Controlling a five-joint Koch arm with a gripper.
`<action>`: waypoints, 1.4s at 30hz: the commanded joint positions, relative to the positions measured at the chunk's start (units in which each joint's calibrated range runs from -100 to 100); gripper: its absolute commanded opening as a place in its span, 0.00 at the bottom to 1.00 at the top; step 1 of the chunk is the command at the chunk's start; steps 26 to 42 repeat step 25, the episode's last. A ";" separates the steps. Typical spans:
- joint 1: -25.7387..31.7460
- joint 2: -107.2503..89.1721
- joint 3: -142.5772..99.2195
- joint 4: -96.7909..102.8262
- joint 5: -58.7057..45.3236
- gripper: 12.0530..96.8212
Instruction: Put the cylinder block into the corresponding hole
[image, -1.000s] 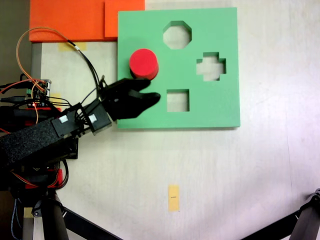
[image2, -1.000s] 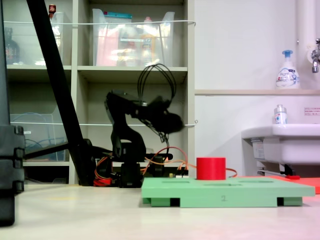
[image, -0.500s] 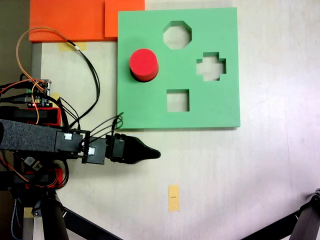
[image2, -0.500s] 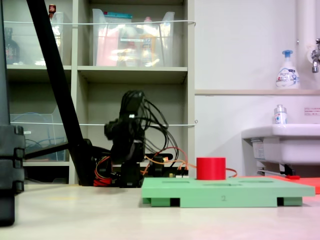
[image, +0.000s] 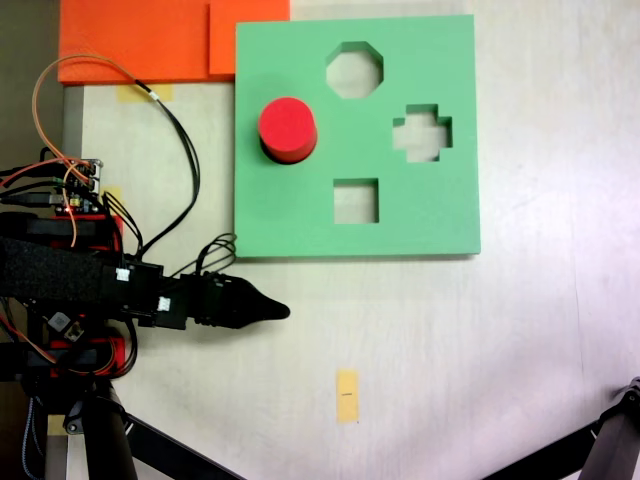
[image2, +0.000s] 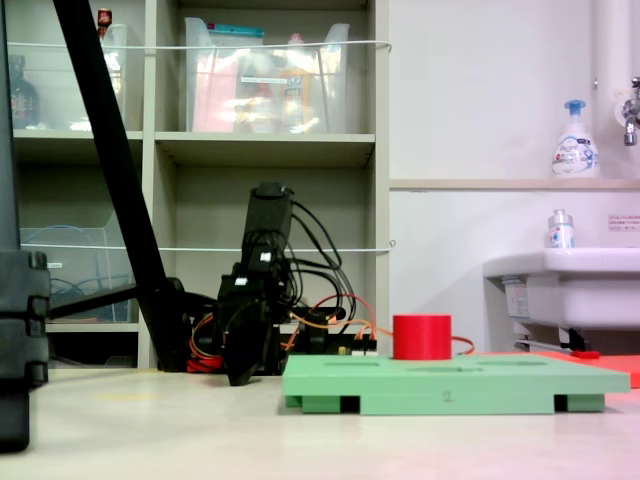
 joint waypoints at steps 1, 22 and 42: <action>-0.20 -0.41 -0.78 -6.78 -0.54 0.41; -0.34 -0.41 -0.78 -6.40 -0.44 0.45; -0.34 -0.41 -0.78 -6.40 -0.44 0.45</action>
